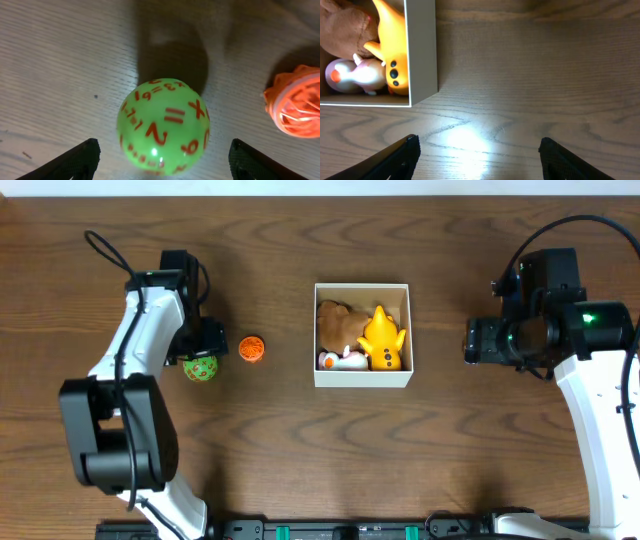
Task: Pack container
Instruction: 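Move the left gripper back and grasp the green numbered ball, then carry the green ball into the box and open the left gripper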
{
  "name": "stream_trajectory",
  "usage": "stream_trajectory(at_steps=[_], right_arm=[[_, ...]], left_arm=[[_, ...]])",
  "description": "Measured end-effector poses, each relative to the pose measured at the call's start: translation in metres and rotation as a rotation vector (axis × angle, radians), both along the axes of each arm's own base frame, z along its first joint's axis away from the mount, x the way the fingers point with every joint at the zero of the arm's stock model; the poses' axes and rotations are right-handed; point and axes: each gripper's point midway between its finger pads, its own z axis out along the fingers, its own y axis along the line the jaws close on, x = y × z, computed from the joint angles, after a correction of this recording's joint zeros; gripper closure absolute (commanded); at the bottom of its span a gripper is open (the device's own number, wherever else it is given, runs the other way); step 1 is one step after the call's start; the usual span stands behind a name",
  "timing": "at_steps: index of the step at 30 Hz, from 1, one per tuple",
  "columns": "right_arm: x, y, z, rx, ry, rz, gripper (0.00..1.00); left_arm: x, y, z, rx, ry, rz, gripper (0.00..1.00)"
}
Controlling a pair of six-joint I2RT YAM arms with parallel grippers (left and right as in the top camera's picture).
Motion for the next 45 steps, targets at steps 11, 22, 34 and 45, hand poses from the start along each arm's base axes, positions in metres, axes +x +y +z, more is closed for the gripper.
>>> stream_trajectory(at_steps=[11,22,34,45], right_arm=[[-0.001,0.0,0.0,-0.002,0.004,0.0,0.2],[-0.002,0.0,-0.001,-0.002,0.01,-0.001,0.21],[-0.002,0.0,-0.001,-0.002,0.01,-0.001,0.21],[-0.002,-0.001,-0.001,-0.003,0.009,-0.001,0.21]], left_arm=[[-0.001,0.0,-0.016,-0.005,0.041,-0.027,0.49],[-0.007,-0.001,-0.016,-0.011,0.069,-0.041,0.74],[-0.021,-0.003,0.023,-0.01,0.048,-0.045,0.8],[-0.008,-0.097,0.139,-0.179,-0.397,-0.275,0.8]])
